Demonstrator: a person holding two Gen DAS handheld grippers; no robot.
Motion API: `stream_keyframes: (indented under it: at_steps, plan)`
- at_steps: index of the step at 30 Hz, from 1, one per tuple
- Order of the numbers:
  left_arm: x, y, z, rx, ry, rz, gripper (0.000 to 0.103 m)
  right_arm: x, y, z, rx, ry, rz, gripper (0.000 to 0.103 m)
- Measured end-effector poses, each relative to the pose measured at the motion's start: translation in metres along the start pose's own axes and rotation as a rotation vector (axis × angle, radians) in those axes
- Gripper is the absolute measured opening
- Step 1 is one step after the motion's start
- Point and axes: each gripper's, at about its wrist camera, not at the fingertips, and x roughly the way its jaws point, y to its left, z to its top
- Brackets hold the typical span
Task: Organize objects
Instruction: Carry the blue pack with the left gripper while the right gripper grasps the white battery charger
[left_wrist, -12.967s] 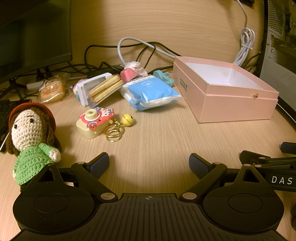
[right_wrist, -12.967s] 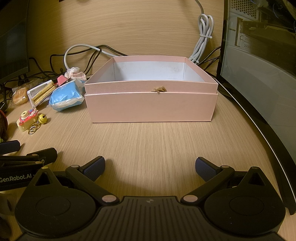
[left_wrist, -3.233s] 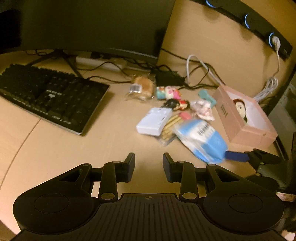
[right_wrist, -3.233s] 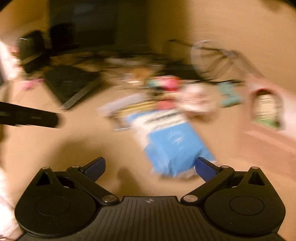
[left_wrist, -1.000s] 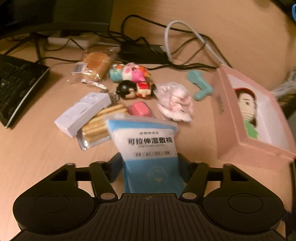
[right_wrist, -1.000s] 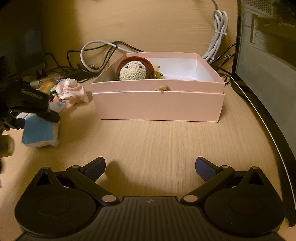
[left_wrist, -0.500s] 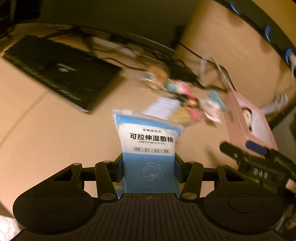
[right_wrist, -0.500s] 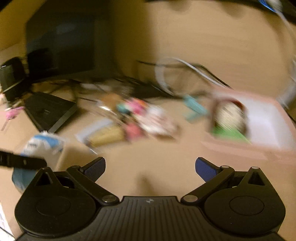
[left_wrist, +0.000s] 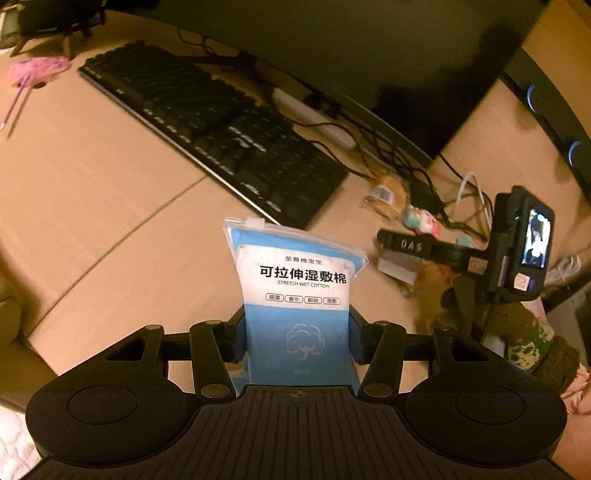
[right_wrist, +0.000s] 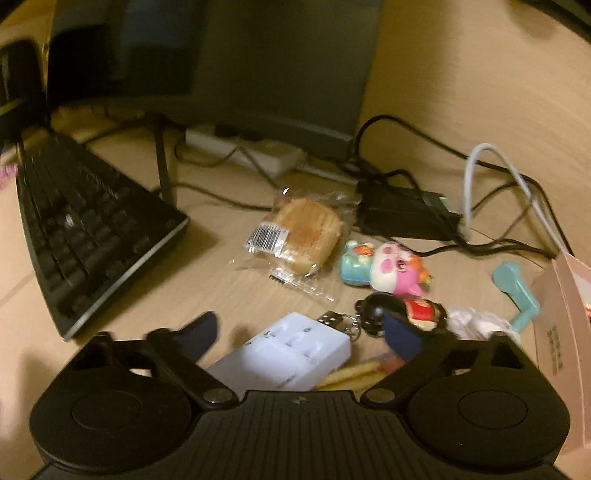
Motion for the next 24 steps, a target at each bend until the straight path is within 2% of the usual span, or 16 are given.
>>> stream_keyframes:
  at_steps: [1,3,8,12,14,17,22,24]
  plan:
    - [-0.001,0.003,0.0,-0.005,-0.003,-0.004,0.056,0.003,0.003,0.0,-0.023,0.015,0.008,0.076]
    - [-0.001,0.005,0.0,0.0,-0.001,-0.014,0.056,0.001,0.012,-0.003,-0.083,0.023,0.021,0.06]
    - [0.007,0.004,0.005,0.022,0.018,-0.033,0.056,-0.036,0.04,-0.028,-0.266,-0.016,0.081,0.051]
    - [0.019,-0.007,0.009,0.051,0.035,-0.067,0.056,-0.075,0.046,-0.067,-0.365,-0.034,0.103,0.051]
    - [0.027,-0.015,0.009,0.075,0.055,-0.091,0.056,-0.092,0.036,-0.083,-0.362,-0.027,0.085,0.051]
    - [0.04,-0.029,0.005,0.105,0.092,-0.127,0.056,-0.108,0.009,-0.102,-0.303,-0.009,0.013,0.051]
    - [0.061,-0.057,-0.002,0.164,0.141,-0.198,0.056,-0.129,-0.035,-0.116,-0.153,0.015,-0.042,0.068]
    - [0.066,-0.069,-0.004,0.182,0.159,-0.194,0.056,-0.137,-0.048,-0.119,-0.064,0.028,-0.072,0.078]
